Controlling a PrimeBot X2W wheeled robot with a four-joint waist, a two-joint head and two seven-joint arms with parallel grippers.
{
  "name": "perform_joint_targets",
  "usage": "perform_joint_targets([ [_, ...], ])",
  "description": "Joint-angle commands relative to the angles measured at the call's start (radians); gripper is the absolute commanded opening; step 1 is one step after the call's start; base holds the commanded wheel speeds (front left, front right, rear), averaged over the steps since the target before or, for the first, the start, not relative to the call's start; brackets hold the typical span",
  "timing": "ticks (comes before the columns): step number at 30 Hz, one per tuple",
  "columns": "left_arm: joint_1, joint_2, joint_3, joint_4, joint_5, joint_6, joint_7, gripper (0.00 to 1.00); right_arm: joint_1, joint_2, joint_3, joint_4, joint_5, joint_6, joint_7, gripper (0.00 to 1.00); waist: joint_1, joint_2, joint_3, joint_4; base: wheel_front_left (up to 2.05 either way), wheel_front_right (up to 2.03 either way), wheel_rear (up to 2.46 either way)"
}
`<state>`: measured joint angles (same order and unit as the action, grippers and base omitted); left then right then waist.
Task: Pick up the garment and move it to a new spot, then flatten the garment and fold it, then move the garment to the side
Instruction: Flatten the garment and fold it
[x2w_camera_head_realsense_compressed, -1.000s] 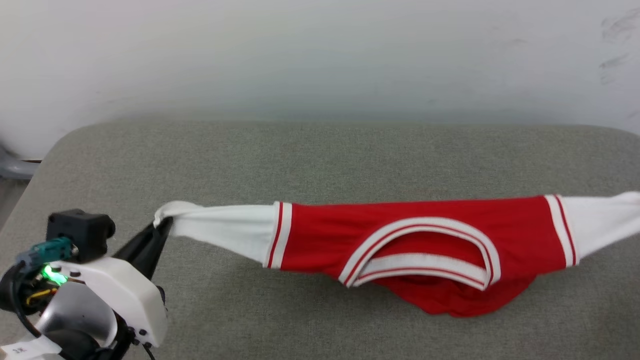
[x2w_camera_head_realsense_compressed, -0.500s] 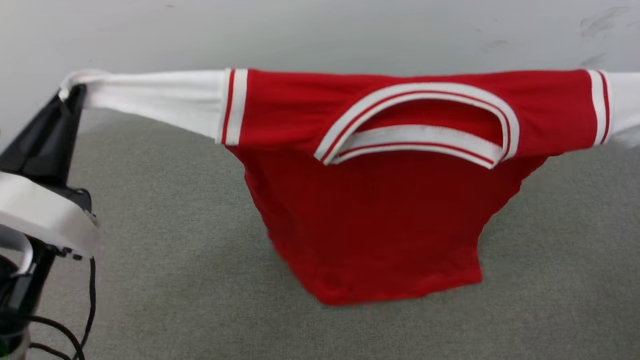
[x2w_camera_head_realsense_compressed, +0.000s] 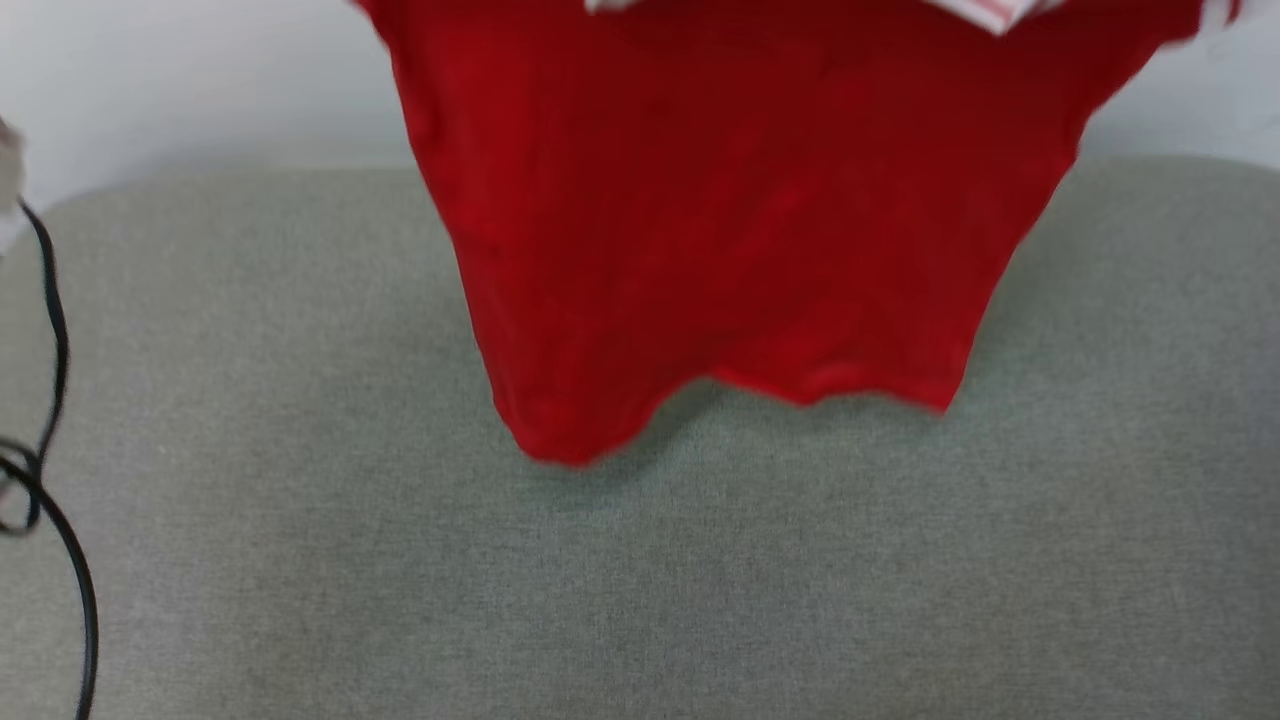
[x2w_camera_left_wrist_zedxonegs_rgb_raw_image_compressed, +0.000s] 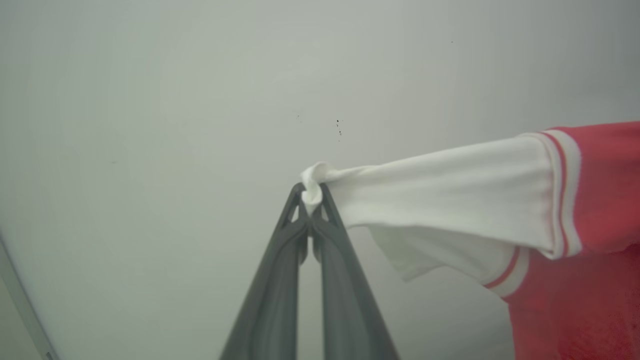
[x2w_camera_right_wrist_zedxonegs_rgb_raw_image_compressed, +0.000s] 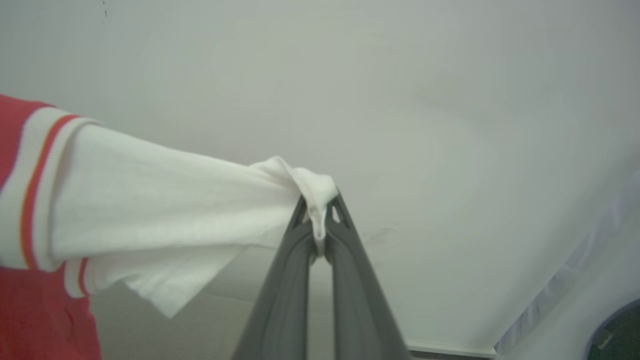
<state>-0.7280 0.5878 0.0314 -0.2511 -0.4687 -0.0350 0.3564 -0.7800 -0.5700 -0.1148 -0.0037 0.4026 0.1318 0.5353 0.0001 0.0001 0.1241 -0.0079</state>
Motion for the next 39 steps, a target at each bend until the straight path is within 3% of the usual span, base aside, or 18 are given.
perform_joint_targets([
  [1, -0.087, 0.014, -0.011, 0.048, 0.015, -0.011, -0.011, 0.00, -0.077, -0.005, 0.000, 0.030, -0.017, -0.002, -0.019, 0.00, -0.0001, -0.0001, 0.079, 0.006, 0.00, 0.00, 0.00],
  [11, -0.551, 0.020, -0.118, 0.355, 0.089, -0.061, -0.104, 0.00, -0.463, 0.025, 0.036, 0.238, -0.129, -0.002, -0.140, 0.00, -0.0001, -0.0001, 0.296, 0.017, 0.00, 0.00, 0.00],
  [17, -0.751, -0.006, -0.178, 0.534, 0.141, -0.071, -0.188, 0.00, -0.643, 0.042, 0.023, 0.388, -0.194, -0.002, -0.214, 0.00, -0.0001, -0.0001, 0.375, 0.020, 0.00, 0.00, 0.00],
  [24, -0.941, -0.080, -0.207, 0.772, 0.177, -0.052, -0.353, 0.00, -0.823, 0.071, -0.016, 0.575, -0.272, -0.002, -0.314, 0.00, -0.0001, -0.0001, 0.451, 0.037, 0.00, 0.00, 0.00],
  [29, -0.948, -0.129, -0.232, 0.922, 0.175, -0.061, -0.453, 0.00, -0.819, 0.102, -0.002, 0.691, -0.300, -0.002, -0.379, 0.00, -0.0001, -0.0001, 0.462, 0.047, 0.00, 0.00, 0.00],
  [39, -0.712, -0.224, -0.308, 1.093, 0.135, -0.085, -0.566, 0.00, -0.606, 0.104, 0.073, 0.854, -0.240, -0.002, -0.451, 0.00, -0.0001, -0.0001, 0.378, 0.067, 0.00, 0.00, 0.00],
])
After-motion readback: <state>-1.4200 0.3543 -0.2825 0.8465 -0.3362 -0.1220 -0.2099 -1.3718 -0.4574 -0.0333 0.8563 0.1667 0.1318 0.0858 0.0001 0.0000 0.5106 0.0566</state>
